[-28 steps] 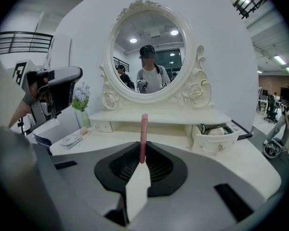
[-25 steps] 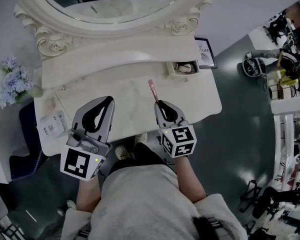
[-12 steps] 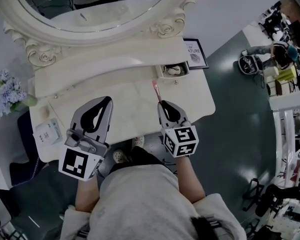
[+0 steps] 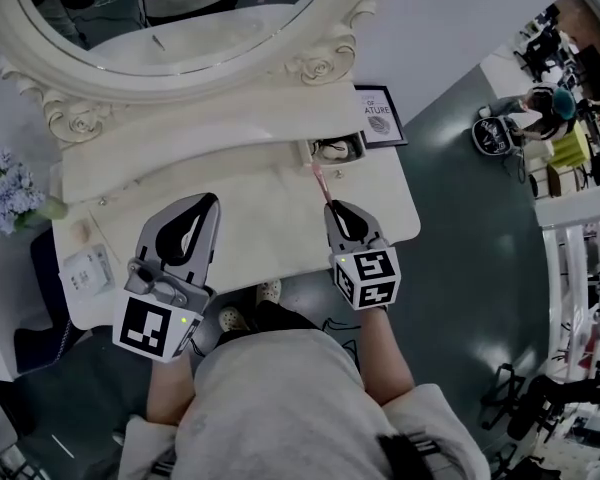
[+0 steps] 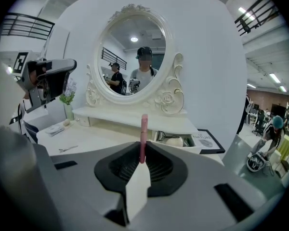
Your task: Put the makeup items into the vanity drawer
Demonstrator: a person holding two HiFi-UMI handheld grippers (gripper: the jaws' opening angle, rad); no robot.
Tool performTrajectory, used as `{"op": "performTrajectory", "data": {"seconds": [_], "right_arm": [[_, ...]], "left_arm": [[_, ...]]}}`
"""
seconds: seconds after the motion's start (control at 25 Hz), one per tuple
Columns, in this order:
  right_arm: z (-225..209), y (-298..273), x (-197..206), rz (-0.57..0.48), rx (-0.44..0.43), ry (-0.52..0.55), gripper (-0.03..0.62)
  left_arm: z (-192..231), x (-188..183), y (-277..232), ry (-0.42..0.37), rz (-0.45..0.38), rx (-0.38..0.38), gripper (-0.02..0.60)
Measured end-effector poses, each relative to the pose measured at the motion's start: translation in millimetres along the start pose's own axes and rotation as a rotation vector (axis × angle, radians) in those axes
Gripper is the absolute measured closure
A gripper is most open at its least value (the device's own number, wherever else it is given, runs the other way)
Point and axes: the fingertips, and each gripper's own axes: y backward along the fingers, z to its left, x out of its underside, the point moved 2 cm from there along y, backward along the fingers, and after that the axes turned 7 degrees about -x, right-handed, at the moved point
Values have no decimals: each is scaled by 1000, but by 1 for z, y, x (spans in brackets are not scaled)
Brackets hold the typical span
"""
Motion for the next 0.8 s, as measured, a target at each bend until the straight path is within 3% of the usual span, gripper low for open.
{"op": "performTrajectory", "data": {"seconds": [0.4,0.8], "right_arm": [[-48,-9,5,130,-40,147,548],[-74,-30,7,304,-123,476,548]], "left_arm": [[3,-3,-10,-15,-1,-42,566],[8,-1,-20,-27,11,-85,566]]}}
